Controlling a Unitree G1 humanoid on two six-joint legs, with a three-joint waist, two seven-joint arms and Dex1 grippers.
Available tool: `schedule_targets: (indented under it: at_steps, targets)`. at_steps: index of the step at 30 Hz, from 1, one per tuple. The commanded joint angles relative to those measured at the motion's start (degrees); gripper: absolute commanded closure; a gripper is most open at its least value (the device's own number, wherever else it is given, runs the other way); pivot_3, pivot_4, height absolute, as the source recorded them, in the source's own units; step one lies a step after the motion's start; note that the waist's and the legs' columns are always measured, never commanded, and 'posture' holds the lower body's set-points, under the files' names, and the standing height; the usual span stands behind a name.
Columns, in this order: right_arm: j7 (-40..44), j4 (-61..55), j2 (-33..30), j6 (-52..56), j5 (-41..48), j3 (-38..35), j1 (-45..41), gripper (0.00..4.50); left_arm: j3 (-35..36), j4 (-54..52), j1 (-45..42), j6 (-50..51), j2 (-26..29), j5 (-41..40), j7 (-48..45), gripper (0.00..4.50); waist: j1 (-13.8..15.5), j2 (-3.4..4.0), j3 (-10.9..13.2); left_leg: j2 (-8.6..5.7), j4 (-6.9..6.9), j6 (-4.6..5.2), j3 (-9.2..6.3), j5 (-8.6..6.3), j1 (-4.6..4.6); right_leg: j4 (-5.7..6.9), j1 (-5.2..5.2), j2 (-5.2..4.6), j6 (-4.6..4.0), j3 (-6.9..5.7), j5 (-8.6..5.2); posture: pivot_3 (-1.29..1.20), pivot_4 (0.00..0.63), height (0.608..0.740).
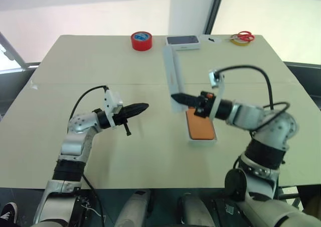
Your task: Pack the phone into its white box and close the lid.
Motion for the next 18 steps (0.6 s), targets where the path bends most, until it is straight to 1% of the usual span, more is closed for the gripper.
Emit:
schedule_targets:
  at_steps: [1,3,5,6,9,10,11,14,18]
  targets:
    - [-7.06,0.59,-2.35,0.4,20.59,-0.06,3.39,4.5,-0.21,-2.8,0.78,0.32,0.2,-0.95,-0.06,4.46,-0.36,0.05,0.03,0.0,-0.01,0.01,0.03,-0.01,0.0,-0.02,-0.01,-0.01,0.0,0.02,0.0,0.0,0.15,0.736]
    - [-13.21,2.88,-3.64,0.23,29.82,1.46,5.1,4.5,-0.53,-3.26,1.07,0.62,-0.03,-1.01,-0.02,4.46,-0.72,0.06,0.04,0.01,-0.05,0.02,0.06,0.0,0.0,-0.01,-0.05,-0.02,0.0,0.06,0.0,0.0,0.15,0.736]
    - [-19.2,3.45,-6.93,-2.57,37.88,6.23,8.19,4.5,-1.24,-3.93,1.44,0.52,-0.55,-0.76,0.18,4.46,-0.78,0.11,-0.01,0.07,-0.07,0.02,0.06,0.0,0.0,0.02,-0.1,0.01,0.0,0.06,-0.01,0.0,0.15,0.736]
    - [-21.63,4.08,-8.56,-3.74,40.36,8.58,9.56,4.5,-1.83,-4.52,1.69,0.67,-1.04,-0.71,0.34,4.46,-0.72,0.12,-0.02,0.08,-0.09,0.05,0.05,0.02,0.01,0.02,-0.1,0.01,-0.01,0.06,-0.01,0.0,0.15,0.736]
    - [-31.03,7.17,-13.86,-13.13,52.76,15.83,11.38,4.5,-3.35,-5.76,2.3,0.53,-2.39,-0.2,1.33,4.46,-0.7,0.13,-0.01,0.08,-0.1,0.15,0.07,0.08,-0.01,-0.05,-0.08,0.0,-0.02,0.07,-0.02,0.0,0.15,0.736]
    - [-32.6,7.76,-15.34,-15.51,55.9,17.88,11.2,4.5,-3.67,-6.06,2.38,0.82,-2.89,-0.23,1.69,4.46,-0.71,0.13,0.0,0.07,-0.09,0.16,0.09,0.08,-0.02,-0.06,-0.08,-0.02,-0.02,0.08,-0.02,0.0,0.15,0.736]
    - [-33.71,7.68,-16.39,-17.47,57.43,19.37,11.0,4.5,-4.05,-6.41,2.53,0.84,-3.35,-0.05,2.09,4.46,-0.68,0.12,-0.01,0.07,-0.05,0.17,0.12,0.08,-0.03,-0.06,-0.07,-0.03,-0.02,0.09,-0.02,0.0,0.15,0.736]
    - [-35.12,8.56,-17.01,-21.03,57.89,21.67,10.48,4.5,-5.25,-7.39,3.1,1.07,-4.32,0.2,3.11,4.46,-0.7,0.12,-0.01,0.08,-0.03,0.2,0.11,0.08,-0.03,-0.09,-0.04,-0.03,-0.03,0.08,-0.03,0.0,0.15,0.736]
    - [-36.79,10.37,-16.83,-24.1,57.89,22.7,9.84,4.5,-6.58,-7.73,3.91,1.07,-5.09,0.91,3.94,4.46,-0.54,0.11,-0.01,0.08,-0.03,0.22,0.1,0.08,-0.03,-0.11,-0.04,-0.02,-0.01,0.07,-0.02,0.0,0.15,0.736]
